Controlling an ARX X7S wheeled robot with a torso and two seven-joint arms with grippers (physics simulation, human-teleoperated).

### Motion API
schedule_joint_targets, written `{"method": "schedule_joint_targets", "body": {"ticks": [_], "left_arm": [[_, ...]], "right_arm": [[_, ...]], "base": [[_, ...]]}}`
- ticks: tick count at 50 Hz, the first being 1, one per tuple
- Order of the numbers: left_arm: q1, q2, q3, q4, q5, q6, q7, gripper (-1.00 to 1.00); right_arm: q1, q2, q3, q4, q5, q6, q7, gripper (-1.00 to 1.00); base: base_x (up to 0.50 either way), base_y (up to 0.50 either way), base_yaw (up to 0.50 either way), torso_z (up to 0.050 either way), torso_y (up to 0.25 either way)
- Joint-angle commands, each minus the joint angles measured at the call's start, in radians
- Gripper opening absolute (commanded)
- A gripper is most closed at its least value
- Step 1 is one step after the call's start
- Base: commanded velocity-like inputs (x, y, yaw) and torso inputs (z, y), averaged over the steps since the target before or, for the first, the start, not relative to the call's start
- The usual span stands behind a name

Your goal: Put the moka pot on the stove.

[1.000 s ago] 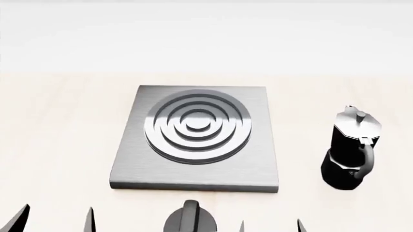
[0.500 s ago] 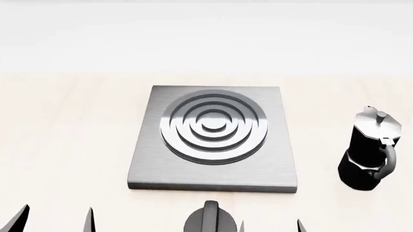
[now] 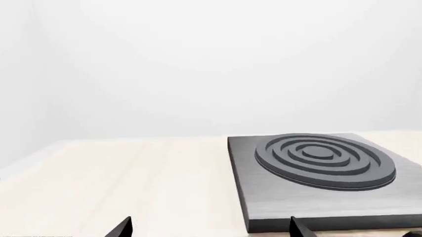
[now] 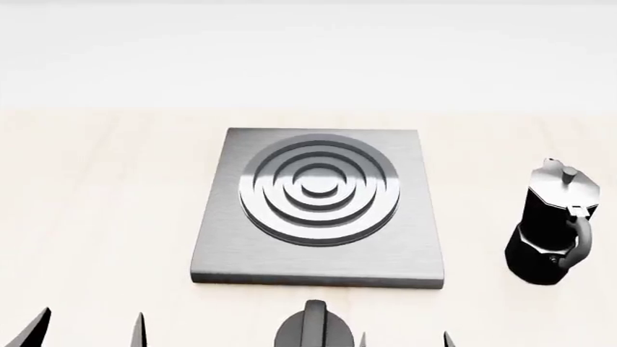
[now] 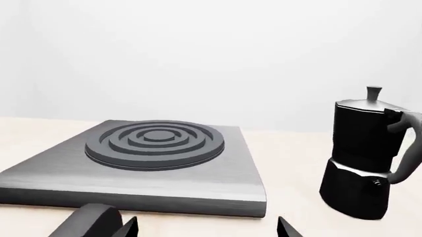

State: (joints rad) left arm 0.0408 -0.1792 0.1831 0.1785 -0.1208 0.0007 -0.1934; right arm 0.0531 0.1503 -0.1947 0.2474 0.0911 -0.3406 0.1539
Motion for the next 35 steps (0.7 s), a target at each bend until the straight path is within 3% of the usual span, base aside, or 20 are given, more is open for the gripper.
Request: {"method": "schedule_joint_targets", "body": {"ticks": [1,15,21,35], "left_arm": [[0.015,0.135,-0.143,-0.024,0.106,0.008,0.169,1.00],[0.014,0.109,-0.109,-0.027,0.092,0.014,0.140,1.00],[0.014,0.101,-0.101,-0.024,0.085,0.013,0.129,1.00],[0.007,0.084,-0.087,-0.027,0.069,0.012,0.108,1.00]], "right_arm": [[-0.016,-0.111,0.162,-0.011,-0.098,-0.011,-0.142,1.00],[0.007,-0.086,0.138,-0.041,-0.060,0.071,-0.120,1.00],[0.040,-0.062,0.141,-0.169,-0.068,0.223,-0.097,1.00],[0.083,-0.021,0.157,-0.203,-0.050,0.318,-0.072,1.00]], "base": [[0.00,0.00,0.00,0.000,0.000],[0.00,0.00,0.00,0.000,0.000],[0.00,0.00,0.00,0.000,0.000],[0.00,0.00,0.00,0.000,0.000]]}}
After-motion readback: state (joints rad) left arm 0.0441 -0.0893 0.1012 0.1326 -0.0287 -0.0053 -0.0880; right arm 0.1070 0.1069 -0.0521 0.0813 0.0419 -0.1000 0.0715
